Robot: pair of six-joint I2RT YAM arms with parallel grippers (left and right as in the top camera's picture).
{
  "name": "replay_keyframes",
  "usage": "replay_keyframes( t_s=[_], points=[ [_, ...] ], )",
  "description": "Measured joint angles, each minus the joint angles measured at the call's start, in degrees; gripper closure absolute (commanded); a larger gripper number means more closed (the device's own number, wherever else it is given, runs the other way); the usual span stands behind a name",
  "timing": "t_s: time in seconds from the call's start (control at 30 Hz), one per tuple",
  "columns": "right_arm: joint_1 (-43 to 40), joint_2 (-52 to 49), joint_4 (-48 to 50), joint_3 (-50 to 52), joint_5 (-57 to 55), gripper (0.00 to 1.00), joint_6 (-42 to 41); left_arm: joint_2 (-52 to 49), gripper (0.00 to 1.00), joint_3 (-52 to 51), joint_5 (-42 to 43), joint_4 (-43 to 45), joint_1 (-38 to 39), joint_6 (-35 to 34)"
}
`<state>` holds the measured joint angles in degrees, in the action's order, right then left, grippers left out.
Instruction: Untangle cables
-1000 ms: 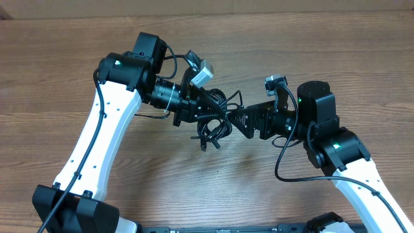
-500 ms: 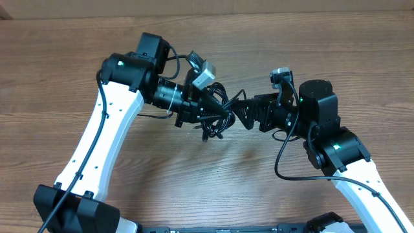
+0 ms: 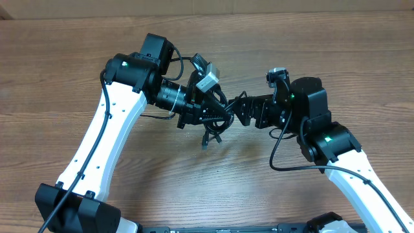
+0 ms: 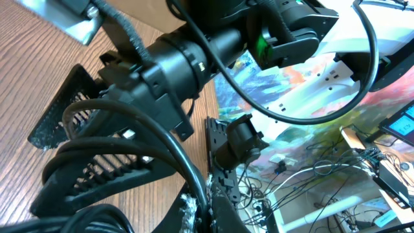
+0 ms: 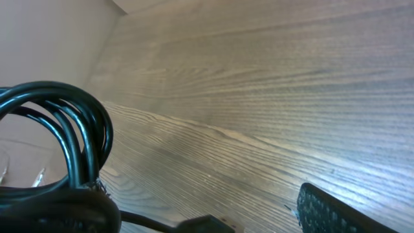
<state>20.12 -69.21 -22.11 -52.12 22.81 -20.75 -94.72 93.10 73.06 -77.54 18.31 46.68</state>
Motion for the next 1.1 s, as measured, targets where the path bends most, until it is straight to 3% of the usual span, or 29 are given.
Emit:
replay_keyframes(
  t_s=[0.37, 0.63, 0.87, 1.1],
  points=[
    [-0.6, -2.8, -10.9, 0.0, -13.3, 0.08, 0.0, 0.0, 0.96, 0.0, 3.1, -1.1, -0.1, 0.0],
    [-0.6, -2.8, -16.5, 0.0, -16.3, 0.09, -0.1, 0.0, 0.96, 0.0, 3.4, -1.9, -2.8, 0.0],
    [-0.6, -2.8, -20.4, 0.0, -11.1, 0.08, 0.0, 0.0, 0.96, 0.0, 2.7, -2.1, -5.3, -0.8],
    [-0.6, -2.8, -17.5, 0.0, 3.2, 0.09, -0.1, 0.0, 0.96, 0.0, 1.2, -1.1, -5.6, -3.5]
  ],
)
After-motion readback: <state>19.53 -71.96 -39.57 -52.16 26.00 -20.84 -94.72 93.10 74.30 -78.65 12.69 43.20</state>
